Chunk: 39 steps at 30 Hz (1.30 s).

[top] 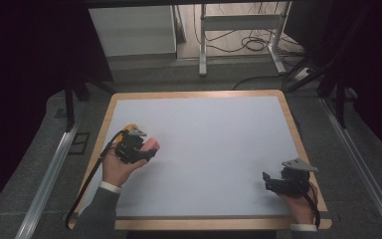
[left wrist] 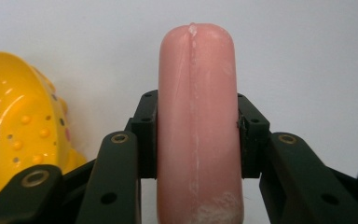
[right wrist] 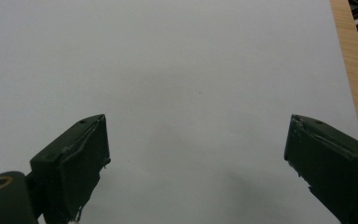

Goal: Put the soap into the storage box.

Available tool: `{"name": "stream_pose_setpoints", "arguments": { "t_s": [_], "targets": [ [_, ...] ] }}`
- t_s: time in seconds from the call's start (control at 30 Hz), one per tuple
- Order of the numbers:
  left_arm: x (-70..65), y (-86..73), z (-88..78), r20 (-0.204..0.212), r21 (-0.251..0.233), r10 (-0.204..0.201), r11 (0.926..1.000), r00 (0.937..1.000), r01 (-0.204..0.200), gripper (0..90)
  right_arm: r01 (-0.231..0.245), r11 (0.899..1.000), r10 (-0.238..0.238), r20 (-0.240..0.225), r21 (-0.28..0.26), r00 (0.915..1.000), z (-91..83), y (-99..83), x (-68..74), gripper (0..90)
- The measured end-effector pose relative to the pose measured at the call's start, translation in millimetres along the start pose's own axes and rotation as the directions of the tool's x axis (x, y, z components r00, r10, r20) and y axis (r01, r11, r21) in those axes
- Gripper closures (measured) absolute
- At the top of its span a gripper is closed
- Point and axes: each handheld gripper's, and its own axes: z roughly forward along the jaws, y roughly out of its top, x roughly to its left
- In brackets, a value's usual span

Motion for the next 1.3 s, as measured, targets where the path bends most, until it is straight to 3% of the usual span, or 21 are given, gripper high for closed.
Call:
{"name": "stream_pose_setpoints", "arguments": {
  "t_s": [0.63,0.8,0.97,1.03,1.3],
  "targets": [
    [24.2,-4.9,-16.3,-0.036,-0.011,-0.046,0.9989,0.9983,0.045,60.1,-0.002,1.0,0.002,-0.004,-0.006,1.0,-1.2,0.4,-0.4,6.2],
    [27.8,-5.9,-17.5,-0.016,-0.014,-0.055,0.9984,0.9984,0.054,60.1,0.001,1.0,-0.002,-0.008,-0.005,1.0,-0.9,0.5,0.4,6.2],
    [32.9,-5.3,-17.0,-0.036,-0.011,-0.066,0.9978,0.9971,0.066,60.1,0.004,1.0,-0.004,-0.009,-0.002,1.0,-0.6,0.5,0.7,6.2],
    [36.5,-4.7,-17.0,-0.071,-0.005,-0.069,0.9976,0.9951,0.068,60.1,0.001,1.0,-0.001,-0.008,-0.005,1.0,-0.9,0.4,0.1,6.2],
    [44.4,-3.7,-14.8,-0.075,-0.001,-0.09,0.996,0.9931,0.09,60.1,0.002,1.0,-0.002,-0.006,-0.005,1.0,-1.5,0.7,0.2,6.2]
  ]
}}
